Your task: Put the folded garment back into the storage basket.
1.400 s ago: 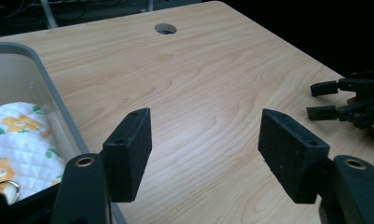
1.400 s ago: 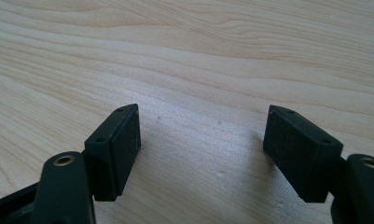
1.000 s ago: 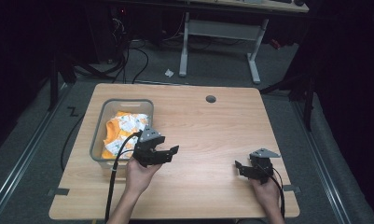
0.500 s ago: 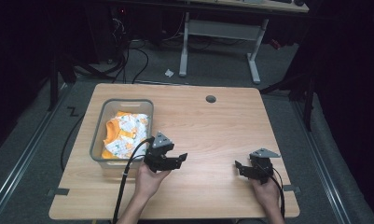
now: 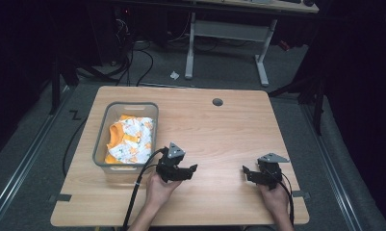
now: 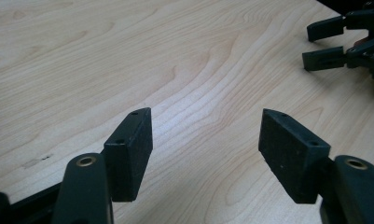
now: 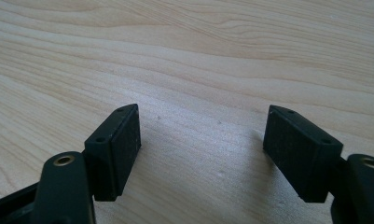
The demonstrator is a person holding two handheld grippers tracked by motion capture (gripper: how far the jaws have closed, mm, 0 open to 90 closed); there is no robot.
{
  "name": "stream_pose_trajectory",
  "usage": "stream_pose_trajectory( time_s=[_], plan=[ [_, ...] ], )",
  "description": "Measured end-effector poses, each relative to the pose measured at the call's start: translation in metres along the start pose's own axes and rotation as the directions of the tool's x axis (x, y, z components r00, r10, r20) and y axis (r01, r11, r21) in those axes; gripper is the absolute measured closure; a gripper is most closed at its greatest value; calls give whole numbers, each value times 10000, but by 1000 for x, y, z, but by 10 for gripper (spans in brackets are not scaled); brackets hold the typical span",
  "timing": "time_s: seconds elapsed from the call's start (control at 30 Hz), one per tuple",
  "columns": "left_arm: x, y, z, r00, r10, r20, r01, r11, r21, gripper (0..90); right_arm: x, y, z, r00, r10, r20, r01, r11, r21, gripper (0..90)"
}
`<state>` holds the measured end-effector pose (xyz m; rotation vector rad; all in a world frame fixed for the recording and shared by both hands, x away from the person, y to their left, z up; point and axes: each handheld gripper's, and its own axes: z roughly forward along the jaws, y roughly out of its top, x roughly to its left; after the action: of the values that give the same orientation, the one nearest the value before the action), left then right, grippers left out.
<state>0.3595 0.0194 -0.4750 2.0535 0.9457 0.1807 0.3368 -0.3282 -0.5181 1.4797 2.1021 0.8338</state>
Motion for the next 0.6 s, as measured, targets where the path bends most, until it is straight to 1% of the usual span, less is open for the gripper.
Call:
stream_pose_trajectory(
  time_s=[0.03, 0.07, 0.13, 0.17, 0.33, 0.37, 0.47, 0.5, 0.6],
  plan=[
    [-1, -1, 2, 10000, -42, -12, 42, 10000, 24, 356, 0, 0, 0, 10000, 1, 2, -1, 10000, 0, 277],
    [-1, -2, 4, 10000, 12, -74, -11, 9999, 117, 356, 0, 0, 0, 10000, 13, -2, -13, 10000, 4, 277],
    [-3, -2, 7, 9996, 137, -231, -134, 9998, 121, 356, 0, 0, 0, 10000, 1, 2, -1, 10000, 1, 277],
    [-4, -3, 8, 9995, 169, -267, -166, 9998, 104, 356, 0, 0, 0, 10000, 2, 1, -2, 10000, 0, 277],
    [-8, -6, 17, 9978, 445, -500, -428, 9985, 346, 356, 0, 0, 0, 10000, 13, 0, -13, 10000, 5, 277],
    [-8, -6, 18, 9978, 439, -503, -423, 9986, 328, 356, 0, 0, 0, 10000, 1, 0, -1, 10000, 0, 277],
    [-7, -11, 22, 9986, 234, -480, -218, 9992, 329, 357, 0, 0, 0, 10000, 0, 0, 0, 10000, -1, 278],
    [-6, -11, 23, 9984, 242, -504, -222, 9990, 398, 357, 0, 0, 0, 10000, 10, -3, -10, 10000, 4, 277],
    [-6, -13, 24, 9980, 245, -579, -223, 9990, 389, 357, 0, 0, 0, 10000, 13, -3, -13, 10000, 4, 277]
  ],
)
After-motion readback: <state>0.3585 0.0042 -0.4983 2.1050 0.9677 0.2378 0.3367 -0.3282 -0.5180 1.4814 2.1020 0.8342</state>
